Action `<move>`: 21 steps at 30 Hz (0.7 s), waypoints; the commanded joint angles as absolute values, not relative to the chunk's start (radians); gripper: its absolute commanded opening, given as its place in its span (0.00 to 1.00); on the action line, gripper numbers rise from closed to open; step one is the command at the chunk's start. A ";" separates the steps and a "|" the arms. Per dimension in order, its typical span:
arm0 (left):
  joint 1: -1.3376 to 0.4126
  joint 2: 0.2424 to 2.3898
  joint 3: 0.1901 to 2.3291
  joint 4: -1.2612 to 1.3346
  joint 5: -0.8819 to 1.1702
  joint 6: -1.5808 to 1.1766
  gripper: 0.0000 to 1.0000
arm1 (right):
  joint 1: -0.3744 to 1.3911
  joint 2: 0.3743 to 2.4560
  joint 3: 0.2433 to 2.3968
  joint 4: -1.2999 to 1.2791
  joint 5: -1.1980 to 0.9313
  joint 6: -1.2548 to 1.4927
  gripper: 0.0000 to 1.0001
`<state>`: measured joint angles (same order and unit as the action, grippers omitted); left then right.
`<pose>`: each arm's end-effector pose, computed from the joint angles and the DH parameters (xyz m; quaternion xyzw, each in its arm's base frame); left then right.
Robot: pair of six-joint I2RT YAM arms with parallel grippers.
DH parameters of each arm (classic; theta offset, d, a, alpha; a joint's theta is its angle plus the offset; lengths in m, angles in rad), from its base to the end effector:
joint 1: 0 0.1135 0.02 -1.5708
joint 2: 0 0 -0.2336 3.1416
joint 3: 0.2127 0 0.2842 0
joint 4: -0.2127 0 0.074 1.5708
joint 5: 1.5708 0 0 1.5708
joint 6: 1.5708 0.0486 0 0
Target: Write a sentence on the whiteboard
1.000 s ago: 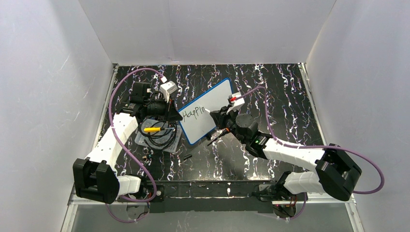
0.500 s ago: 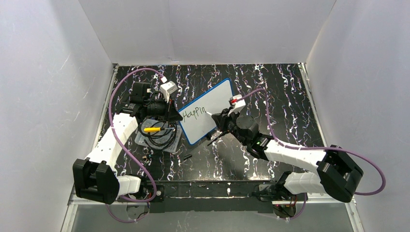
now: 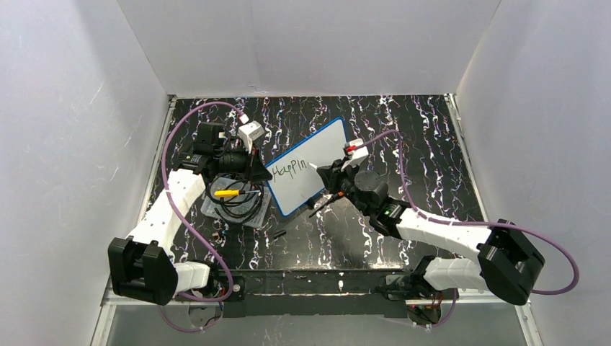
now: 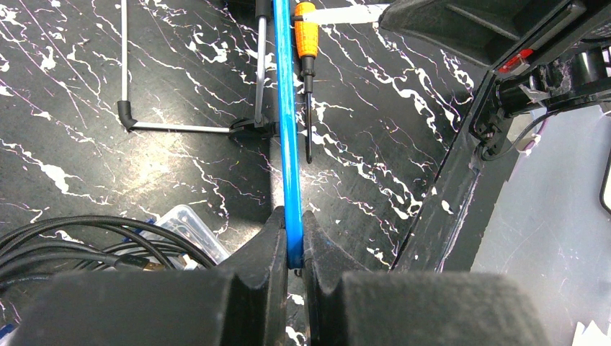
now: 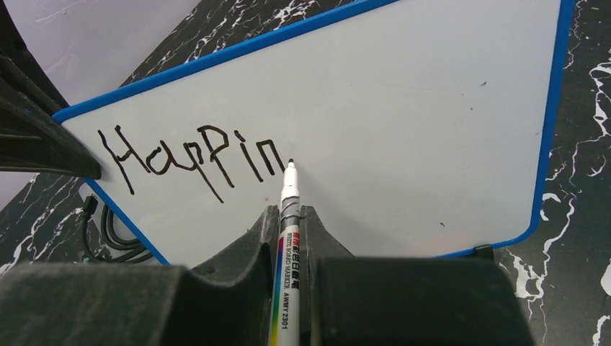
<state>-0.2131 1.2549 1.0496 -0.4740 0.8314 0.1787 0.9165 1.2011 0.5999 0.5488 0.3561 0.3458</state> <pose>0.3000 -0.1016 0.2706 0.3315 0.7758 -0.3711 0.3881 0.2070 0.2420 0.2174 -0.0840 0.7194 0.2960 0.6228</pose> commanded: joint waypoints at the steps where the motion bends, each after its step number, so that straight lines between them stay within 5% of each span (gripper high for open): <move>1: -0.222 1.208 1.053 -0.474 0.943 0.157 0.00 | 0.913 1.225 0.663 0.605 0.351 0.325 0.01; 21: -0.221 1.207 1.051 -0.468 0.951 0.154 0.00 | 0.910 1.251 0.687 0.597 0.431 0.301 0.01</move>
